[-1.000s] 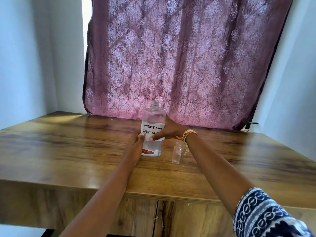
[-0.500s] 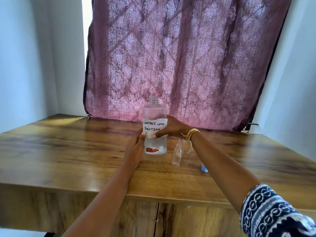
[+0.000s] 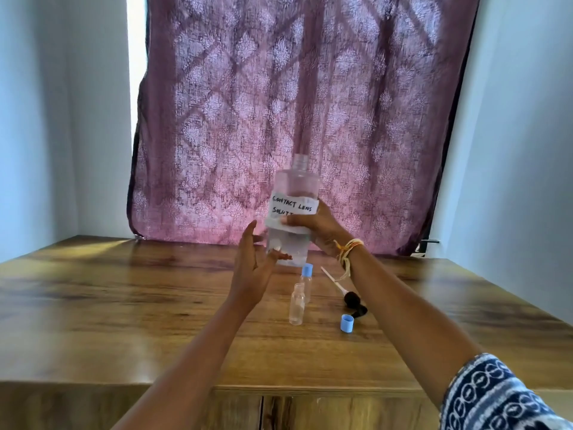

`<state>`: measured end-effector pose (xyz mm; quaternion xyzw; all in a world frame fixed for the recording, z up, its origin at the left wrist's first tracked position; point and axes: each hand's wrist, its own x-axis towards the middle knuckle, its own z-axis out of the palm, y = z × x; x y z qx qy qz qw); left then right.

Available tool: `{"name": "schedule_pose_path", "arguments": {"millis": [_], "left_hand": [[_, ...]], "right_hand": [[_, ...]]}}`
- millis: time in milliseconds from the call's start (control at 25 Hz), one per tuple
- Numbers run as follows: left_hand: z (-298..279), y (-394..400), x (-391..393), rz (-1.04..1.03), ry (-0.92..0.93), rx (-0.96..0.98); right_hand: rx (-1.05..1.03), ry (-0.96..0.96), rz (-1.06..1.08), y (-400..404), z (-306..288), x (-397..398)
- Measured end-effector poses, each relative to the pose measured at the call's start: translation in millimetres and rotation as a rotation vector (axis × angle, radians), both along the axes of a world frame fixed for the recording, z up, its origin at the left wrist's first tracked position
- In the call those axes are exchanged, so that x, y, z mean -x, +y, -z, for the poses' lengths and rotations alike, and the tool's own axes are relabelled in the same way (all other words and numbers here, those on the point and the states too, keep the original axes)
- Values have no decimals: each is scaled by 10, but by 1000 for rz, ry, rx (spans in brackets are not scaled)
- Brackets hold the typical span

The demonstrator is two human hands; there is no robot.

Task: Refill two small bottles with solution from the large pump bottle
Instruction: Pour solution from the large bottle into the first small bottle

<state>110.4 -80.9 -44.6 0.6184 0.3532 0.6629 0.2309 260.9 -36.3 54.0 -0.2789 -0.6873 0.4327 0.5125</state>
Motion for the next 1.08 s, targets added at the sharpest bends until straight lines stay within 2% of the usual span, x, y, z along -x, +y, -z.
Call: {"name": "schedule_pose_path", "arguments": {"millis": [160,360,520,760,920,1080], "left_hand": [[246,7,-204,-24,105,23],[478,16,-400,74,172,276],[552,81,-416,97,226,303],[599,165,-296,-4,183,335],[568,237,-141,52,156,351],[600,315,-31,116,132,359]], "right_hand": [[-6,64,37,-80,-107,-472],[-33,-86,198,-139,93,-873],[-60,-156,306,-134,286,-1027],[-52,-166,381,-95,479,-1035],[-229,-329,404,-60,477,-958],[-326,-413,378,-3,431,-921]]}}
